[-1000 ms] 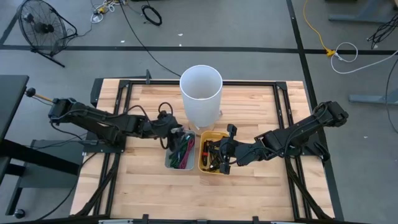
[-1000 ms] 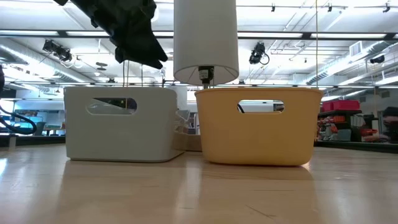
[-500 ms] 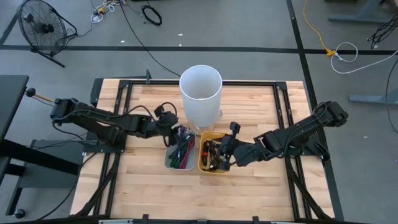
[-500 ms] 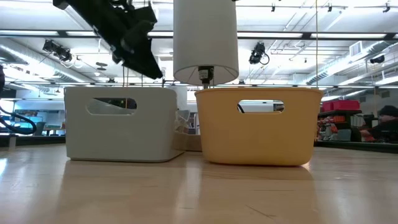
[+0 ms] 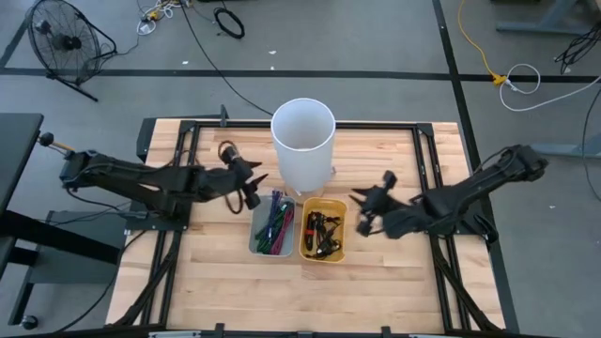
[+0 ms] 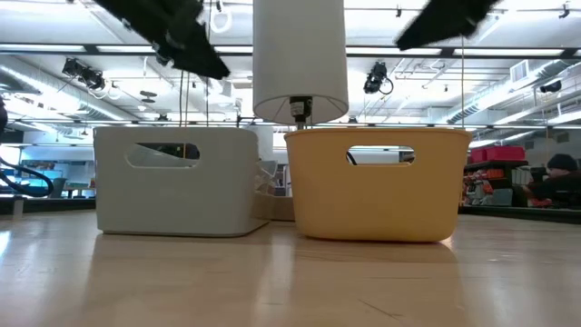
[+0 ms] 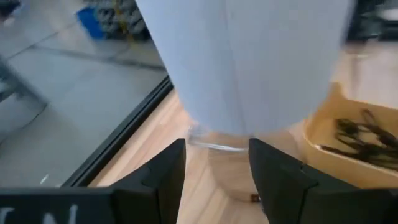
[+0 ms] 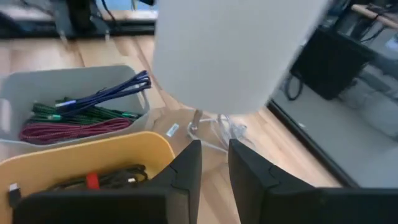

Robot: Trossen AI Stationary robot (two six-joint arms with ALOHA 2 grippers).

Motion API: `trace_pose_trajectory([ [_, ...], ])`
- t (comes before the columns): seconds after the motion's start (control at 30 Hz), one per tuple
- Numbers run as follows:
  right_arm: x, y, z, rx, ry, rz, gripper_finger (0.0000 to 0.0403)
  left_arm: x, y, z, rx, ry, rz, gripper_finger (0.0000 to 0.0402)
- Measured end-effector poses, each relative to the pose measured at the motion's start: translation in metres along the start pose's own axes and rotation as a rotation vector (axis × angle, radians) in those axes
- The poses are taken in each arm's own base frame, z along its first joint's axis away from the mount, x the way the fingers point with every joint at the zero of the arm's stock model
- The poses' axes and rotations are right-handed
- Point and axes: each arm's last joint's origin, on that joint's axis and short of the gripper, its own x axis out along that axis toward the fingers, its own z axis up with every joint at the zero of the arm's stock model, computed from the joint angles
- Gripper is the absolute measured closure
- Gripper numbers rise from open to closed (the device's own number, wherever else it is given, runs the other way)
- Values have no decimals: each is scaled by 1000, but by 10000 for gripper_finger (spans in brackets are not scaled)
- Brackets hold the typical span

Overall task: Pick & Place USB Port
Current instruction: Return to Home Position

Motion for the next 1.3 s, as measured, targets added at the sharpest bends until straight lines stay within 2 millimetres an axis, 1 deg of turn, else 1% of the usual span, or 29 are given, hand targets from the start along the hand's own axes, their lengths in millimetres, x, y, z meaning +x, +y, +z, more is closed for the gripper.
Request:
trace_pose_trajectory([
  [0.07,-9,-14,-12,68,-51,39,323,-7,6,-12,0,-53,-42,220],
  [0.13,-17,-28,-27,121,-99,79,323,-14,12,-24,-44,-123,-62,220],
  [0.2,-23,-38,-38,161,-168,130,323,-21,18,-39,-64,-174,-99,220],
  [0.27,-27,-49,-51,166,-244,149,323,-26,21,-51,-74,-246,-162,220],
  [0.33,-30,-56,-60,182,-348,180,323,-31,25,-63,-95,-333,-201,220],
  [0.4,-32,-64,-71,144,-437,219,323,-35,28,-71,-118,-439,-213,220],
  [0.47,-39,-74,-73,142,-554,251,323,-37,32,-83,-111,-488,-201,220],
  [0.53,-46,-85,-78,142,-630,265,323,-40,34,-89,-145,-551,-200,220],
  [0.6,-51,-93,-82,151,-671,276,323,-40,36,-100,-138,-563,-204,220],
  [0.7,-56,-104,-91,167,-659,278,323,-37,37,-117,-110,-541,-176,220],
  [0.77,-58,-110,-98,199,-637,300,323,-35,38,-122,-132,-506,-170,220],
  [0.83,-58,-112,-105,212,-598,334,323,-34,36,-123,-144,-490,-240,220],
  [0.9,-55,-111,-112,220,-541,325,323,-35,33,-124,-130,-491,-324,220],
  [0.97,-51,-108,-117,235,-511,319,323,-34,33,-124,-137,-486,-338,220],
  [1.03,-45,-101,-123,245,-529,373,323,-34,33,-124,-146,-486,-338,220],
  [1.17,-29,-85,-146,210,-555,420,323,-34,32,-124,-149,-488,-359,220],
  [1.2,-27,-84,-148,210,-526,431,323,-35,32,-124,-149,-488,-369,220],
  [1.3,-27,-83,-148,237,-517,463,323,-34,32,-124,-158,-481,-379,220],
])
